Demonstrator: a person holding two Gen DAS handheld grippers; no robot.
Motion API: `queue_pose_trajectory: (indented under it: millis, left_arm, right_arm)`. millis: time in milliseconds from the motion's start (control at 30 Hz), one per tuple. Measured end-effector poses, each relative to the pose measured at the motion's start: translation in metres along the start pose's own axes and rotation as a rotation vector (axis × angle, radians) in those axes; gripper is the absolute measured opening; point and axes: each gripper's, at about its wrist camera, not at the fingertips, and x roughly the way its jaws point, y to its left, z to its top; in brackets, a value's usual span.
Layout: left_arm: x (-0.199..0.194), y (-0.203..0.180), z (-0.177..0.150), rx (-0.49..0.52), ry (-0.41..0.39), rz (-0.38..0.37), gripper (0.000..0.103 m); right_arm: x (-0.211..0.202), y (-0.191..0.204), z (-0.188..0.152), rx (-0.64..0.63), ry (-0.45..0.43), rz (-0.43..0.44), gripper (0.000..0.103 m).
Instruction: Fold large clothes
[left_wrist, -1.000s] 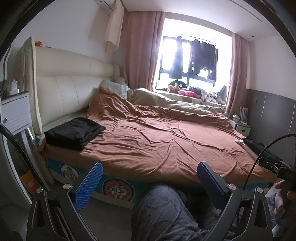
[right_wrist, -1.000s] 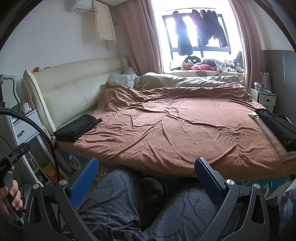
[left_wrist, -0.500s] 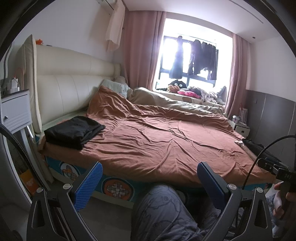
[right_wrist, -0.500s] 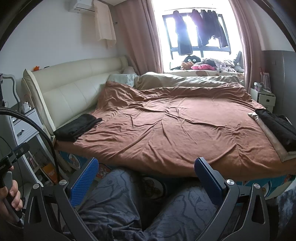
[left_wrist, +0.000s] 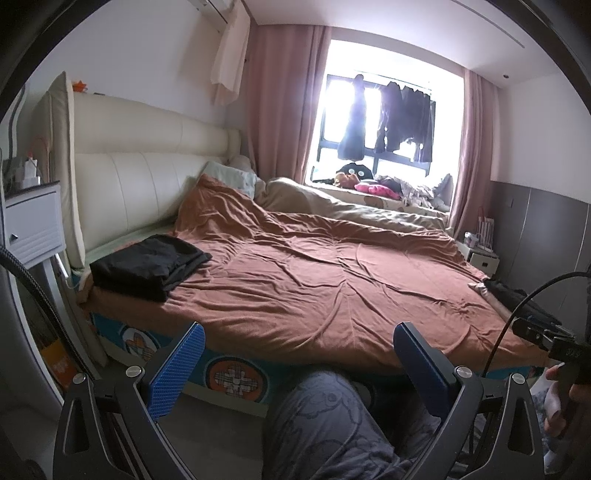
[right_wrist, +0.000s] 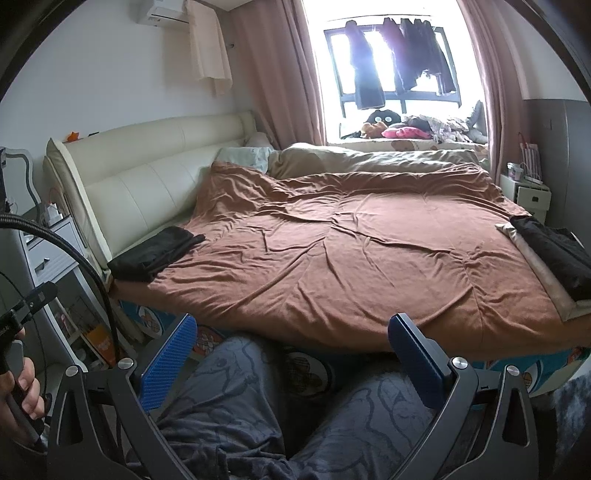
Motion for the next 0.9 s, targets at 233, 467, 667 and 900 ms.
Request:
queue_pose_trajectory:
  millis: [233,467,667,900]
  left_arm:
    - [-0.0021,-0.0006,-0.0003,0.002,-0.005,0.0,0.103]
    - [-0.0028,-0.0012,-0.0001,0.005,-0.007,0.006,0.102]
    - [-0.0035,-0.0036,-0.0005,0.008,-0.011,0.009,0.103]
    - [-0.0052,-0.0042,-0.0005,0.01,-0.015,0.013,0.103]
  right_arm:
    - [-0.0011,0.0028,0.0016,-0.011,-0.003,0.001,0.103]
    - [-0.0006,0.0032,-0.0004,-0.012,0.0,-0.002,0.103]
    - [-0.0031,0.0016,0.0014,-0.01,-0.001,0.0,0.103]
    - [-0.0043,0.0034,0.0007,-0.013,-0.002,0.002,0.103]
